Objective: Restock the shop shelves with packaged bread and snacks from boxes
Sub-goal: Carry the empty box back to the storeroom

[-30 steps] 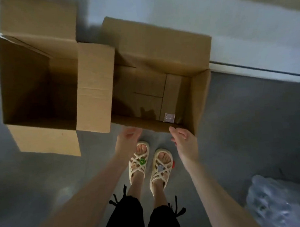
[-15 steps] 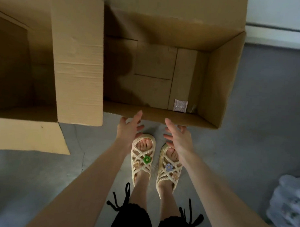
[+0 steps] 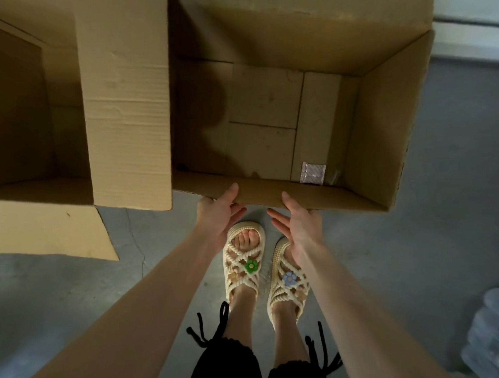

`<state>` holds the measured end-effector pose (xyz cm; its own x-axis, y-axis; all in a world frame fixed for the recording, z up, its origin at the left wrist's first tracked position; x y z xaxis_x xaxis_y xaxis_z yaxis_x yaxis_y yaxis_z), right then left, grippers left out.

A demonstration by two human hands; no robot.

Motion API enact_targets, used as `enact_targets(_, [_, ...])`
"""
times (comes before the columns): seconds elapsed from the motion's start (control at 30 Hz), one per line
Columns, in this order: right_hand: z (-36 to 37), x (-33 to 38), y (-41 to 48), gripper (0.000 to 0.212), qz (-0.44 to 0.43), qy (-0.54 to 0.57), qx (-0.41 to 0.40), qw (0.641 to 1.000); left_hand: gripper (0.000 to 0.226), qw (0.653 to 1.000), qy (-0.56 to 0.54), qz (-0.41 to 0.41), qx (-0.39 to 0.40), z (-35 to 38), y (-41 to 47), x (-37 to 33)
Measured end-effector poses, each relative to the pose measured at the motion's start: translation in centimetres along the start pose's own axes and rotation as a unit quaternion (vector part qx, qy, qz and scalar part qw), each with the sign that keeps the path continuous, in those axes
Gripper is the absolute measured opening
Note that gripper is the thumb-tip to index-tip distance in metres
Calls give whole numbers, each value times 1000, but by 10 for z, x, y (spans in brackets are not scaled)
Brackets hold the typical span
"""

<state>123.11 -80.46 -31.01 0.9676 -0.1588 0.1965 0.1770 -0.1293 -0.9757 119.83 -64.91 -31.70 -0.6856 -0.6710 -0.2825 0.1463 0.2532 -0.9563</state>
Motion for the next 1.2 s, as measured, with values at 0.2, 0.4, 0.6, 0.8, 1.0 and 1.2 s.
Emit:
enact_targets(0.2, [-53,9,1,16,-6,14,-48,999,21,1000,-3,-18,10,39,-18,30])
enact_targets(0.4, [-103,19,10,15,-33,42,-62,997,5,998,23,-33,46,84,-27,58])
enact_targets(0.6, [-127,18,21,11,-55,54,-66,995,10,996,33,-38,76,104,-31,76])
enact_targets(0.8, [-130,19,25,47,-59,82,-67,993,28,998,40,-6,54,87,-21,56])
enact_targets(1.0, [-131,17,36,50,-48,120,-49,990,36,1000,6,0,1,61,-6,35])
enact_targets(1.2, [-129,19,33,48,-66,170,-33,983,43,1000,-1,12,21,61,-7,34])
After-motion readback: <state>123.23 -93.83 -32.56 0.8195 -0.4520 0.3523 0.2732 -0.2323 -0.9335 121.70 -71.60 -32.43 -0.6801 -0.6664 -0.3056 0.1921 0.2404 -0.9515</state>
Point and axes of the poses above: each hand's wrist, its own y-axis towards the middle knuckle, its own z-axis out of the palm, x = y × z, the point moved 7 cm from there along y, towards the middle knuckle, and after that the axes turned 2 degrees about -y, right-handed, at the moved point
